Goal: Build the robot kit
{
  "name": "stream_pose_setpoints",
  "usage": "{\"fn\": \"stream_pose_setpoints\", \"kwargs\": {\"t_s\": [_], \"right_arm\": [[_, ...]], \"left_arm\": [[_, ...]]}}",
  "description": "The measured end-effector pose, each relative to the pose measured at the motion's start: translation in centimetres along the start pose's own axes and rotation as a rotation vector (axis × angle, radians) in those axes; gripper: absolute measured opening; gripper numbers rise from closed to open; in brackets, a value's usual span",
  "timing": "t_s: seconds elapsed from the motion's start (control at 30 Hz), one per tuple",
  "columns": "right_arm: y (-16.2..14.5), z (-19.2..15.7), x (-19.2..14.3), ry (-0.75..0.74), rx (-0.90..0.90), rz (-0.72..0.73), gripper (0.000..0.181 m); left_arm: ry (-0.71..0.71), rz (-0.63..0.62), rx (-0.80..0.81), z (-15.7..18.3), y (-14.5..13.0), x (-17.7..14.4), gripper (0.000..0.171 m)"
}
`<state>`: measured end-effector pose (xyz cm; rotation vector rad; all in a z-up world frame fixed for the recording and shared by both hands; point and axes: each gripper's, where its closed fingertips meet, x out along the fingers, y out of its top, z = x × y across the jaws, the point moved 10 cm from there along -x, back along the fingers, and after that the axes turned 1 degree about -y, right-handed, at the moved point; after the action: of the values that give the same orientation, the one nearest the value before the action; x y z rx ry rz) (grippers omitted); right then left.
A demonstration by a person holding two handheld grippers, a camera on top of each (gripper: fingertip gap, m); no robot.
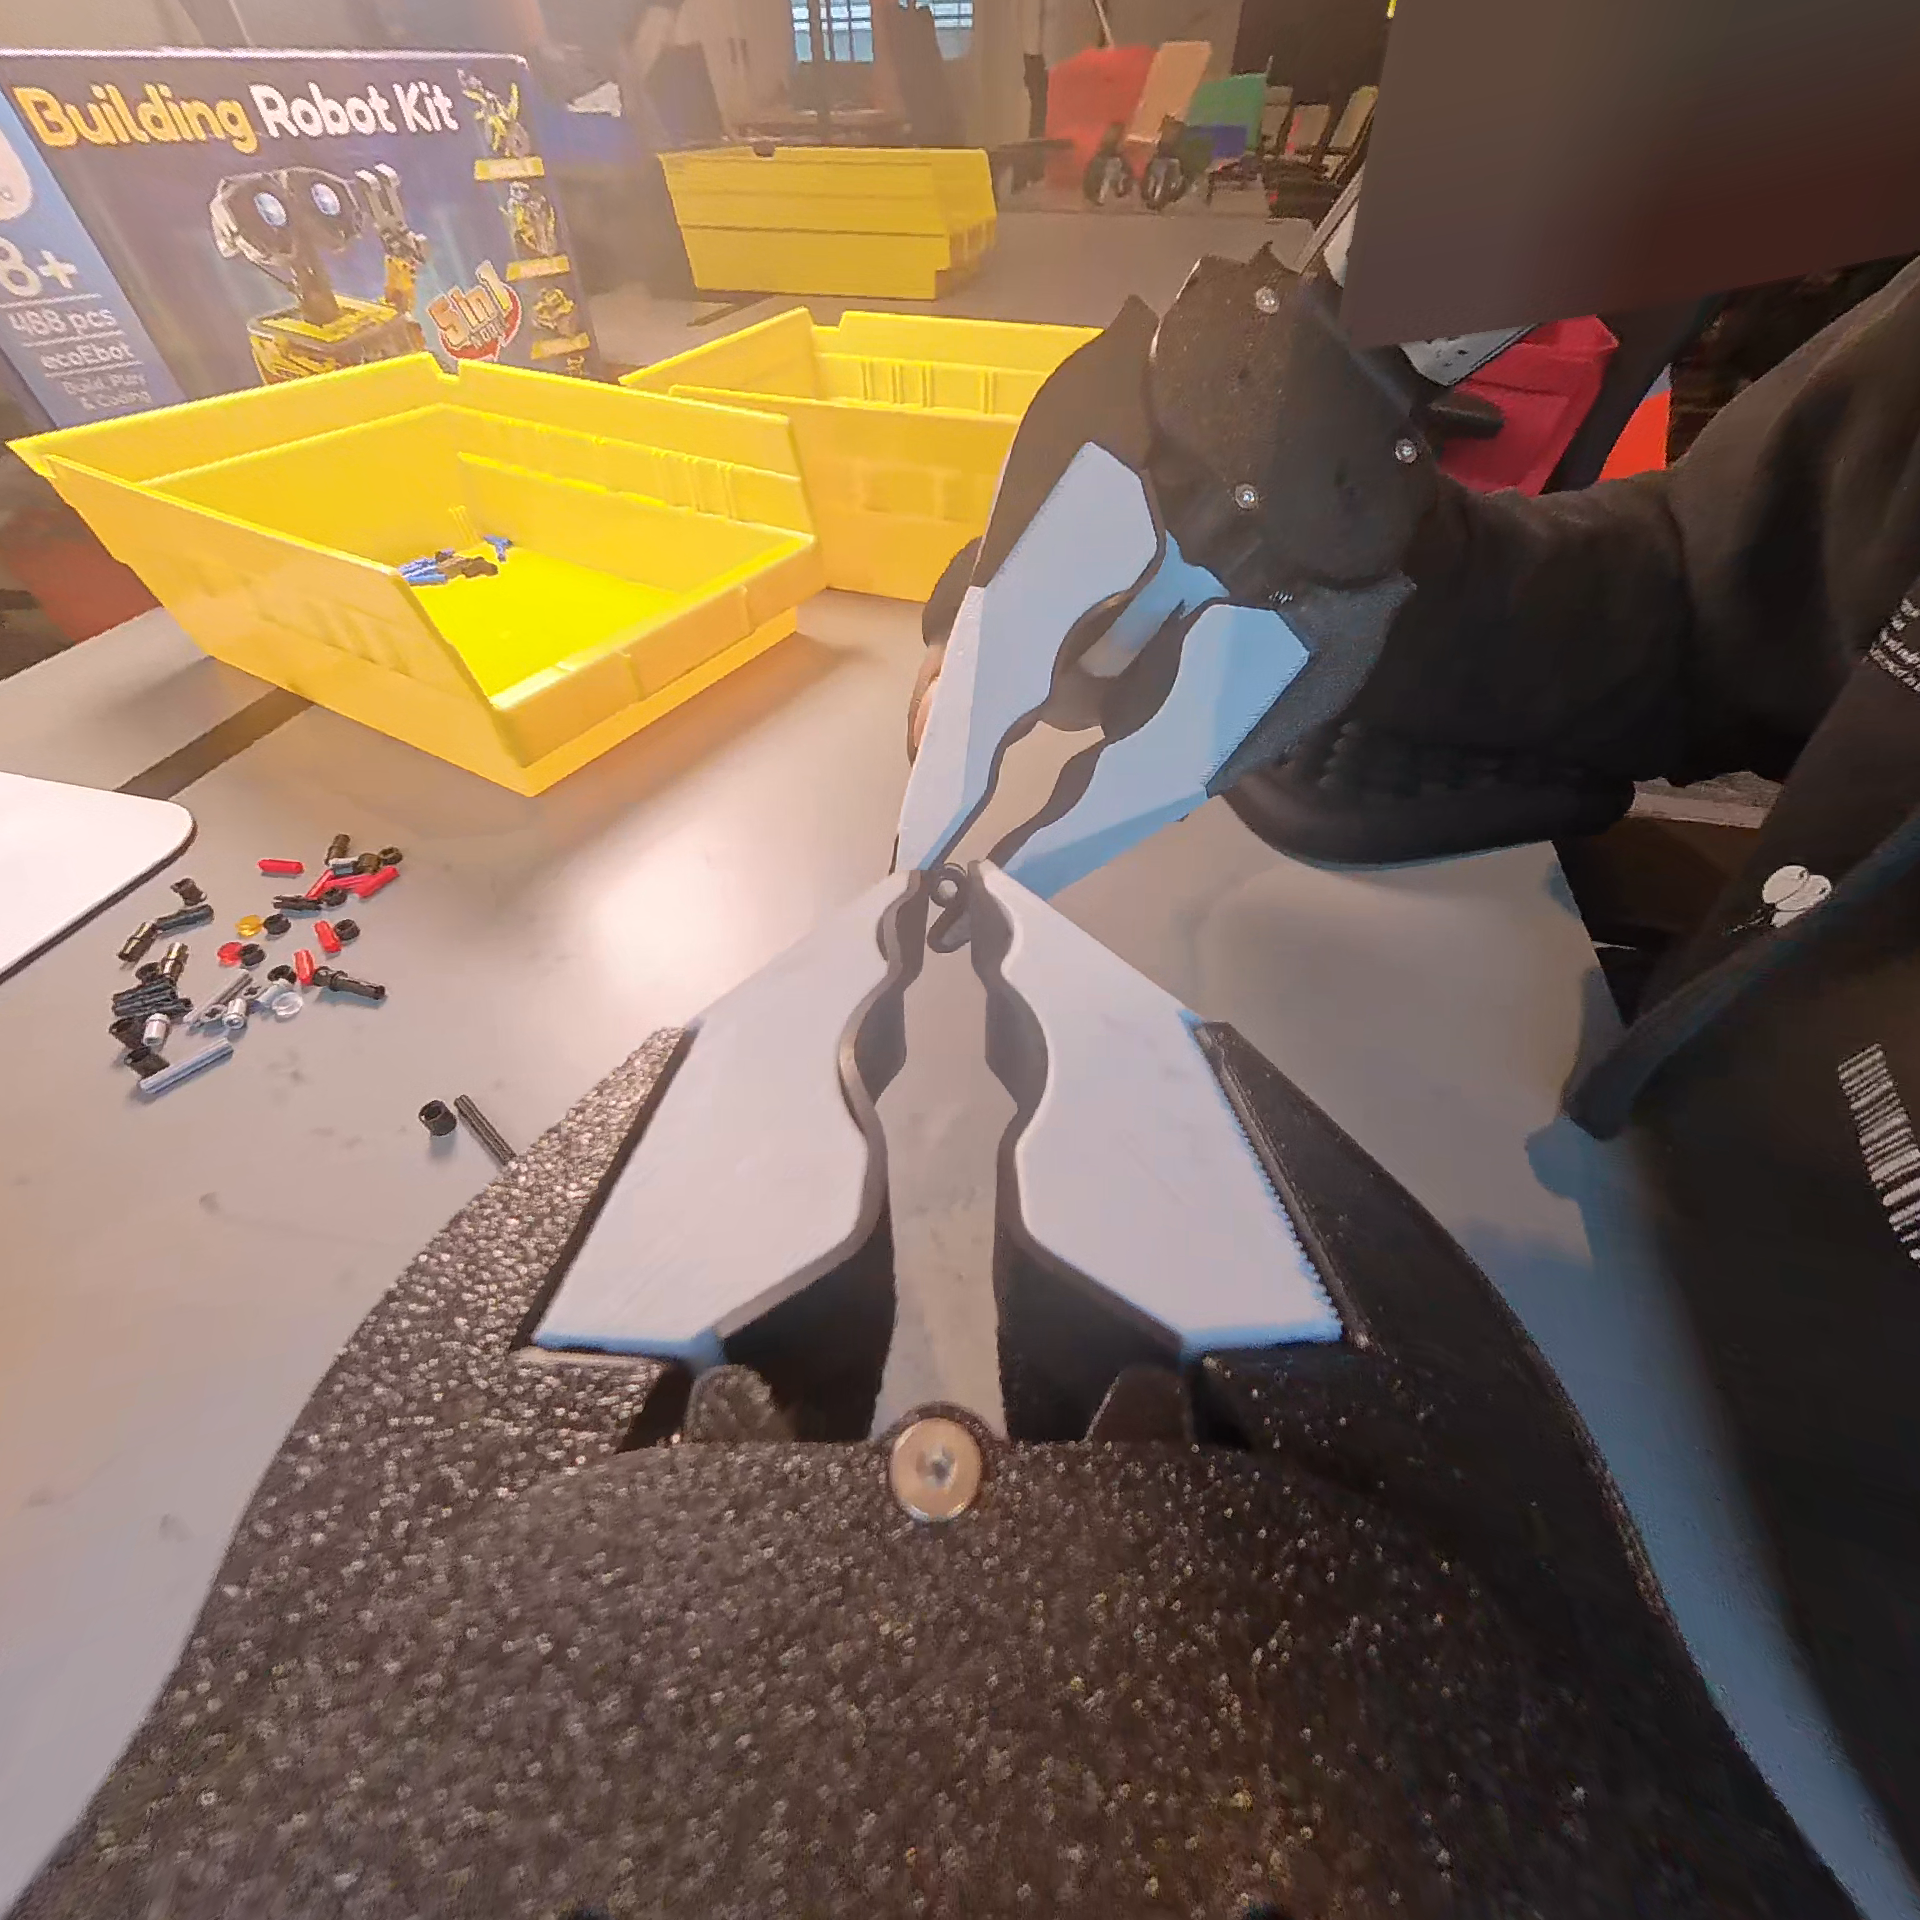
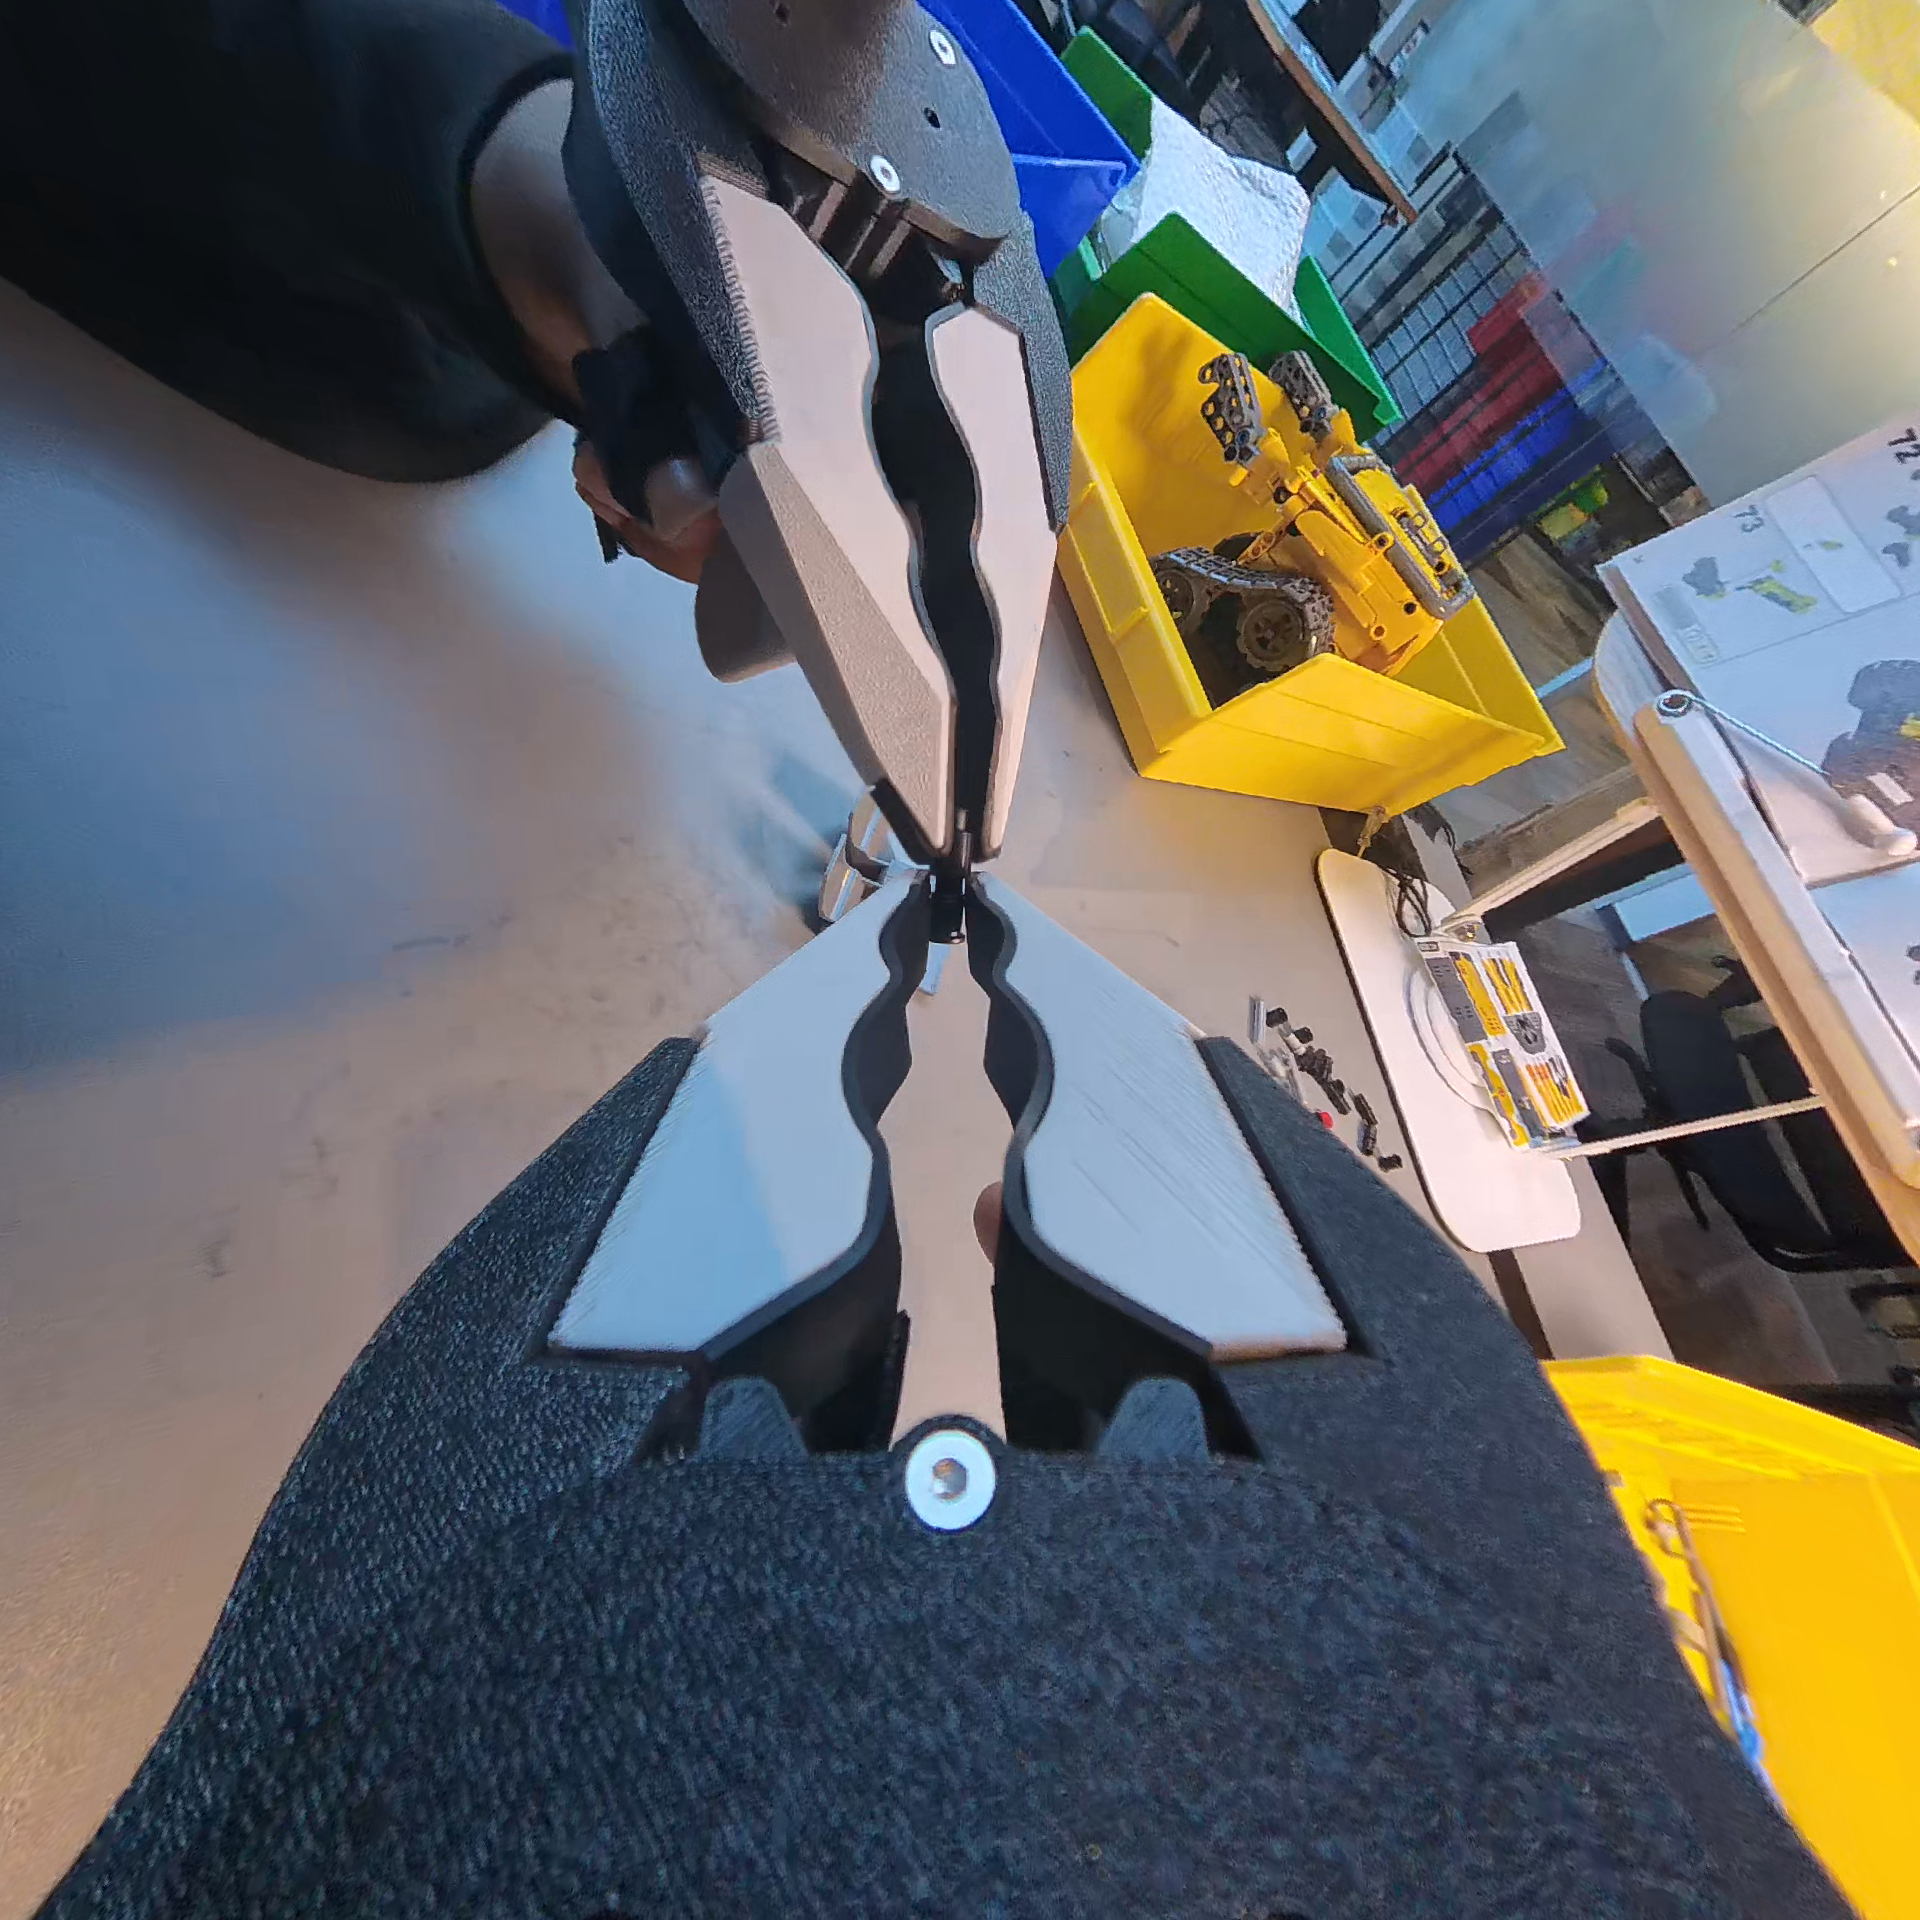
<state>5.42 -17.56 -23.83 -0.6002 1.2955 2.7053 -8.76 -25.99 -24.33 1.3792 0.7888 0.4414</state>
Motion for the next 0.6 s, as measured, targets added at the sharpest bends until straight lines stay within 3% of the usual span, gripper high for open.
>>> {"fn": "stream_pose_setpoints", "kwargs": {"t_s": [0.13,0.3,0.37,0.6], "right_arm": [[0.0,0.0,-0.1,-0.009,-0.008,0.008,0.006],[0.5,1.6,-1.8,0.114,0.340,0.386,0.013],[0.7,1.8,-2.1,0.139,0.409,0.463,0.015],[0.7,1.9,-2.3,0.124,0.401,0.488,0.008]], "left_arm": [[-0.003,0.002,-0.015,-0.1,0.0,0.0,0.006],[-0.185,0.298,-0.240,-0.6,0.8,-1.2,0.006],[-0.247,0.379,-0.320,-0.8,0.8,-1.3,0.006],[-0.317,0.448,-0.378,-0.8,0.8,-1.4,0.006]]}}
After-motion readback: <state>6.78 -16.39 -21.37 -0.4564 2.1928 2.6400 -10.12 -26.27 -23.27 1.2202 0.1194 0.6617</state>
